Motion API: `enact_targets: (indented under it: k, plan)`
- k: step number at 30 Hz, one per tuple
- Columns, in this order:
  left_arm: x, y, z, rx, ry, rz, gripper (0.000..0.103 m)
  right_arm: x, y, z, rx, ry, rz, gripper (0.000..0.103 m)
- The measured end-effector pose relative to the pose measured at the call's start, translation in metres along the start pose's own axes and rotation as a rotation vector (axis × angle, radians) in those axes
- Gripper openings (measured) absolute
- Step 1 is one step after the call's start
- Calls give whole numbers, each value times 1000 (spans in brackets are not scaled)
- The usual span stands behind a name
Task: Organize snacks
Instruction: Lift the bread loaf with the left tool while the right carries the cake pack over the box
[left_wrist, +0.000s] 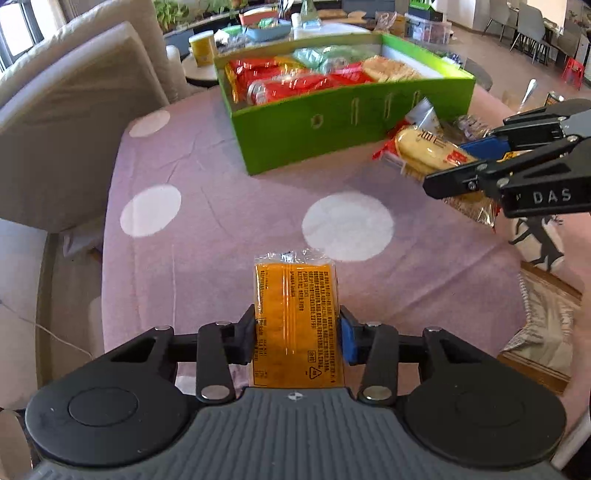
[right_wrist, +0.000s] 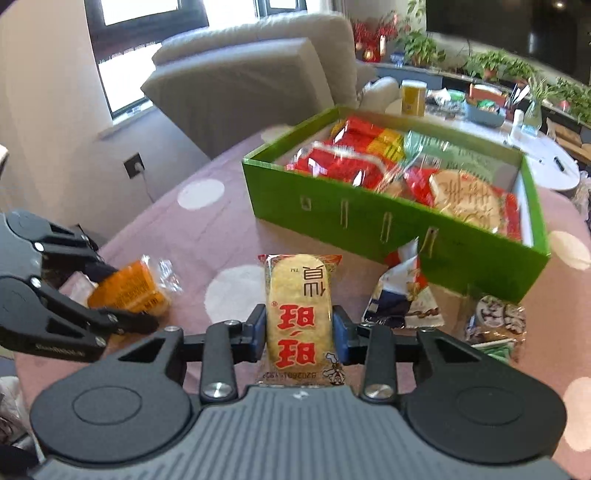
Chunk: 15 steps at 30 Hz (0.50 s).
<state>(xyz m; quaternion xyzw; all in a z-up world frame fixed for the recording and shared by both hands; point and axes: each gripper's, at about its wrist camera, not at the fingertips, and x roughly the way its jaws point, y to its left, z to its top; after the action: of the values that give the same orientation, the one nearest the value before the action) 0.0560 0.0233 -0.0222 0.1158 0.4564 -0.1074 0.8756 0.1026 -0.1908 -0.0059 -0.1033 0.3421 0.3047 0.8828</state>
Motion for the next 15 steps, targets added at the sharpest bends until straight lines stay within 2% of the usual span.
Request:
enact_targets:
  k: [7,15]
  plan:
    - [-21,-8,22,-11,-83,7,40,-25,-12,12,49,-97,-14,43]
    - [-36,-20,79,-34,-200,-24,40,-39,-45,38,154,-182,-79,43]
